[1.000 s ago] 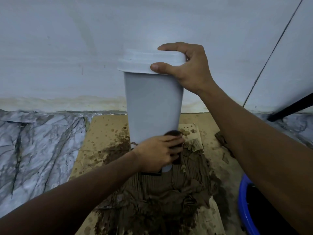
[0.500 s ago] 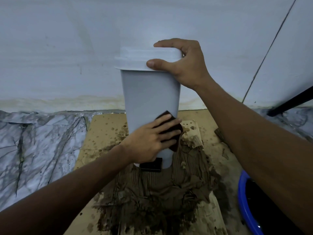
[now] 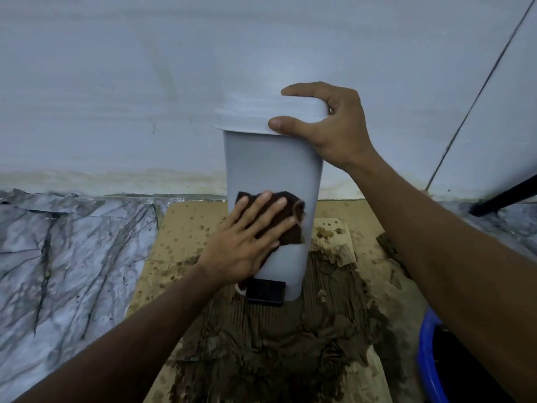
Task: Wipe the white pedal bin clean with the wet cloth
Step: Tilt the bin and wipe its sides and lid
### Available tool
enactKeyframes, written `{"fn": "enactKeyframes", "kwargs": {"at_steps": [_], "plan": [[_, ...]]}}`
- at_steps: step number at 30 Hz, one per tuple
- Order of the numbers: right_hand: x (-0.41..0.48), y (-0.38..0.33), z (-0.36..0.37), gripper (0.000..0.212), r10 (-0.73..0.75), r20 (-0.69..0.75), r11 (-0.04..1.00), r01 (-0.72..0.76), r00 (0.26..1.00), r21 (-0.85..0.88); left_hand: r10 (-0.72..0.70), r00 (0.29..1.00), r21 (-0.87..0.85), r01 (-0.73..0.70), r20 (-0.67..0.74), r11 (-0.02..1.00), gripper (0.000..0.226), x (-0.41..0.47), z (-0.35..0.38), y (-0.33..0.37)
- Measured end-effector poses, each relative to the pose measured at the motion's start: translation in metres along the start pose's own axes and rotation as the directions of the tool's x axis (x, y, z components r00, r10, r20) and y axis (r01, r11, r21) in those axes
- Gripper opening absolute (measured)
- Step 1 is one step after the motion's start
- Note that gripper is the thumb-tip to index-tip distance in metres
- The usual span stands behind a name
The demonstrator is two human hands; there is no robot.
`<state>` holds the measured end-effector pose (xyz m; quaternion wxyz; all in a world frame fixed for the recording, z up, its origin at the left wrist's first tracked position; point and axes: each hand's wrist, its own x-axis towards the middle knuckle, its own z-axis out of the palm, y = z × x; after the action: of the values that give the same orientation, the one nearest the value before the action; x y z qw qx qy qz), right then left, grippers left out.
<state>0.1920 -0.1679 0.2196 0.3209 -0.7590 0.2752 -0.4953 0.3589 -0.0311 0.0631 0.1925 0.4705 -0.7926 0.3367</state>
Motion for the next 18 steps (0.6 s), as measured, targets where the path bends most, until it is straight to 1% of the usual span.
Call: {"fn": "enactKeyframes", "kwargs": {"at_steps": [2,4,5,6,7,8,9,11,12,13,14,15,16,18], "plan": [[0.000,0.000,0.002,0.049,-0.006,-0.009,1.000,0.006,1.000,0.001,-0.201,0.975,-0.057,0.197,-0.094,0.979,0.051,0.009,0.003,0.007],[0.000,-0.001,0.004,0.049,-0.008,-0.016,1.000,0.008,1.000,0.008,-0.408,0.899,-0.181,0.380,-0.159,0.907,0.051,0.022,0.005,0.019],[-0.001,0.000,0.005,0.049,-0.012,-0.019,1.000,0.012,1.000,0.007,-0.490,0.853,-0.228,0.449,-0.180,0.864,0.052,0.028,0.005,0.025],[-0.001,0.000,0.006,0.049,-0.016,-0.022,1.000,0.016,1.000,0.004,-0.542,0.819,-0.251,0.492,-0.191,0.833,0.053,0.032,0.007,0.031],[-0.001,0.001,0.006,0.049,-0.018,-0.024,1.000,0.018,1.000,0.003,-0.558,0.808,-0.249,0.510,-0.188,0.823,0.054,0.033,0.009,0.035],[-0.001,0.001,0.006,0.048,-0.018,-0.026,1.000,0.018,0.999,0.006,-0.542,0.823,-0.227,0.502,-0.173,0.835,0.055,0.031,0.012,0.039],[0.000,0.002,0.005,0.048,-0.017,-0.030,1.000,0.018,0.999,0.010,-0.496,0.855,-0.194,0.466,-0.150,0.863,0.055,0.028,0.015,0.042],[0.000,0.003,0.003,0.047,-0.013,-0.035,1.000,0.014,0.999,0.017,-0.357,0.928,-0.123,0.345,-0.106,0.931,0.055,0.017,0.020,0.043],[0.000,0.004,0.003,0.047,-0.013,-0.034,1.000,0.014,0.999,0.019,-0.304,0.948,-0.101,0.294,-0.092,0.950,0.055,0.015,0.020,0.041],[0.000,0.004,0.004,0.046,-0.016,-0.033,1.000,0.017,0.999,0.021,-0.281,0.955,-0.092,0.273,-0.095,0.958,0.054,0.016,0.019,0.039],[0.000,0.004,0.005,0.046,-0.019,-0.032,1.000,0.020,0.999,0.024,-0.297,0.948,-0.096,0.286,-0.116,0.953,0.054,0.021,0.017,0.036],[0.000,0.003,0.007,0.046,-0.019,-0.032,0.999,0.020,0.999,0.027,-0.349,0.926,-0.117,0.334,-0.148,0.935,0.053,0.029,0.014,0.032],[0.000,0.003,0.008,0.046,-0.019,-0.033,0.999,0.020,0.999,0.030,-0.424,0.888,-0.156,0.400,-0.180,0.903,0.053,0.039,0.011,0.030],[0.000,0.002,0.009,0.046,-0.018,-0.034,0.999,0.019,0.999,0.029,-0.568,0.790,-0.261,0.512,-0.229,0.818,0.054,0.051,0.007,0.028]]}}
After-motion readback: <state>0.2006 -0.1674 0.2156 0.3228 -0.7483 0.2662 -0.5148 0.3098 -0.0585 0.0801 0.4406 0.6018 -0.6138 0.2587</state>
